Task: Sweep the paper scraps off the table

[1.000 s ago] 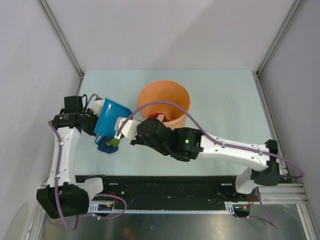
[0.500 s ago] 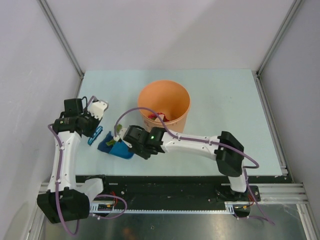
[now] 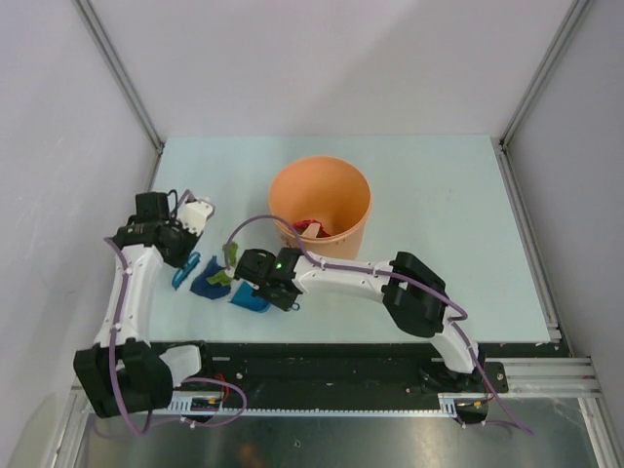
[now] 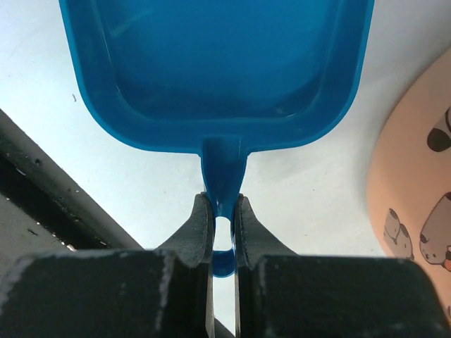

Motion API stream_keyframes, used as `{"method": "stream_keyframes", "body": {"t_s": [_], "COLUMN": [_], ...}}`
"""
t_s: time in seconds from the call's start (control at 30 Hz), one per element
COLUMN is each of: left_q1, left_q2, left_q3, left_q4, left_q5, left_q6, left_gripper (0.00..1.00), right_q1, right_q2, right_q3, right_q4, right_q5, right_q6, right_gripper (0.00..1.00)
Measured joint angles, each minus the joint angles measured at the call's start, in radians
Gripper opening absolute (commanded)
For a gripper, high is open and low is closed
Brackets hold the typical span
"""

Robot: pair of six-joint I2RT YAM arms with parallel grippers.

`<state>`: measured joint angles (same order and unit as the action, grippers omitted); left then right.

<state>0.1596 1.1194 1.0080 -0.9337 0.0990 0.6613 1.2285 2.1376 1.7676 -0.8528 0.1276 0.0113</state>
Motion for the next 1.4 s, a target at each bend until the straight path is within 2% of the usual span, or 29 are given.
{"method": "stream_keyframes", "body": {"t_s": [0.17, 0.33, 0.63, 0.77, 0.87, 1.07, 1.23, 1.4], "left_q1": [-0.004, -0.054, -0.103, -0.103, -0.105, -0.105, -0.104, -0.087], "left_q2": [0.095, 0.109, 0.106, 0.09, 0.056, -0.04, -0.1, -0.09], "left_q3": [-0.053, -0.054, -0.029, -0.024, -0.008, 0.078, 0.122, 0.131], "left_q4": [0.012, 0.018, -0.088, -0.136, -0.168, -0.192, -0.193, -0.192], "left_q5": [0.048, 0.101, 0.387, 0.433, 0.424, 0.298, 0.172, 0.095], "left_q6": [-0.005, -0.009, 0.011, 0.019, 0.019, 0.019, 0.02, 0.02], "left_gripper": [0.0, 0.0, 0.0, 0.0, 0.0, 0.0, 0.0, 0.0], "right_q1": [0.006, 0.008, -0.011, -0.013, -0.011, -0.011, -0.002, 0.036], "right_q2": [0.014, 0.025, 0.048, 0.039, 0.01, -0.092, -0.135, -0.16], "right_q3": [0.024, 0.024, 0.024, -0.014, -0.071, -0.206, -0.23, -0.232], "right_q4": [-0.032, -0.044, 0.024, 0.098, 0.149, 0.219, 0.233, 0.231], "right_q5": [0.028, 0.027, -0.012, -0.024, -0.031, -0.009, 0.043, 0.098], "right_q6": [-0.003, -0.004, -0.005, -0.012, -0.014, -0.033, -0.048, -0.089], "right_gripper": [0.0, 0.0, 0.0, 0.0, 0.0, 0.0, 0.0, 0.0]}}
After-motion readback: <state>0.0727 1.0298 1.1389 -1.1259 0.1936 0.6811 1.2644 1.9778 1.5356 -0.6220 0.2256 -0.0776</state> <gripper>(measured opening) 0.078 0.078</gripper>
